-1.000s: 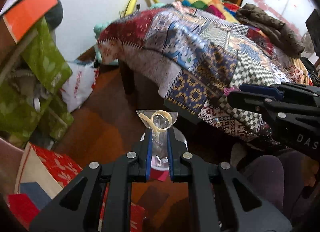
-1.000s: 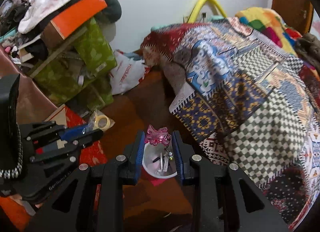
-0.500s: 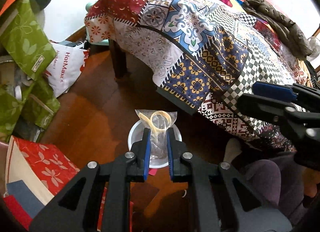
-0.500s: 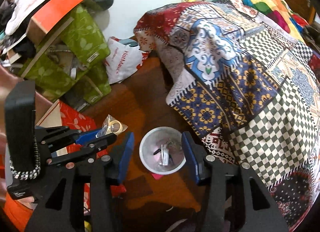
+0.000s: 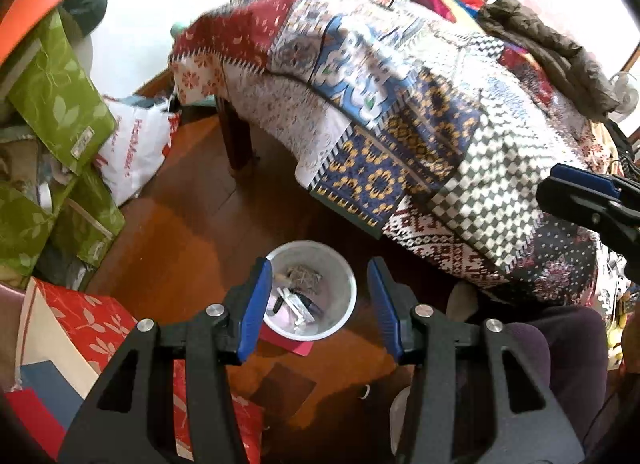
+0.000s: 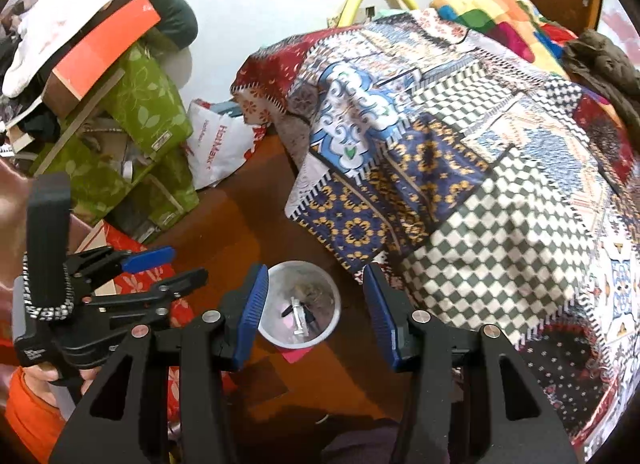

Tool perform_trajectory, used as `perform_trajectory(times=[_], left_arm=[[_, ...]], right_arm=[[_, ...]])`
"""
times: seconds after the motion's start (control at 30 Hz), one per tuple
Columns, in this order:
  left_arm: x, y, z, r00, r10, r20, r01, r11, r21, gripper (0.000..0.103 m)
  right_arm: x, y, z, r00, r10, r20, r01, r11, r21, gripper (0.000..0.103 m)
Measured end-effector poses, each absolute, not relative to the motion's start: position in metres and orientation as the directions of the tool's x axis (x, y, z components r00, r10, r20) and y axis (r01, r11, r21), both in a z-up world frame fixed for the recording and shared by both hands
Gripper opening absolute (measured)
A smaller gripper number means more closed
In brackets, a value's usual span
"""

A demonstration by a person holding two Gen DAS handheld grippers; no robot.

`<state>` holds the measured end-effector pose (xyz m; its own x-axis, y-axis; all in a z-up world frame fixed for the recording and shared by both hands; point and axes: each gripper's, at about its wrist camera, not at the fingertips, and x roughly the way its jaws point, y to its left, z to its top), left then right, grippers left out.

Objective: Collect trash
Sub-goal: 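Open both tools over the bin to drop the bag and clip, then move both open tools back over the bed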

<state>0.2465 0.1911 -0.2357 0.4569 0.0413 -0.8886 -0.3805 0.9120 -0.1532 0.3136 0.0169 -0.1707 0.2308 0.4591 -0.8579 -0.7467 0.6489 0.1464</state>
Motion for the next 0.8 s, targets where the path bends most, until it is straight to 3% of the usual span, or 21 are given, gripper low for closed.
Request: perform_trajectory(times=[0.5,0.6,0.8], left_arm=[[0.257,0.098,-0.107,0.669,0.087,-0.739,-0.237,0.966,-0.1,0.049],[0.271,0.077,-0.09,0.689,0.081,-0.72,-0.201,0.976,-0.083,0.049],[0.312,0.039,-0.059,0.727,0.05,-0.685,-0.138,0.988,-0.074,0.062]], right_arm=[[0.324,-0.098,-0.093,0.459,0.481,-0.748,-0.634,0.766,0.104,0.046],[0.334,-0.129,-0.078,0.503,0.475,-0.722,-0.597,0.795,0.108,0.051],[0.355,-0.176,-0.059,0.594,0.425,-0.683,-0.537,0.842,0.057,0.062]])
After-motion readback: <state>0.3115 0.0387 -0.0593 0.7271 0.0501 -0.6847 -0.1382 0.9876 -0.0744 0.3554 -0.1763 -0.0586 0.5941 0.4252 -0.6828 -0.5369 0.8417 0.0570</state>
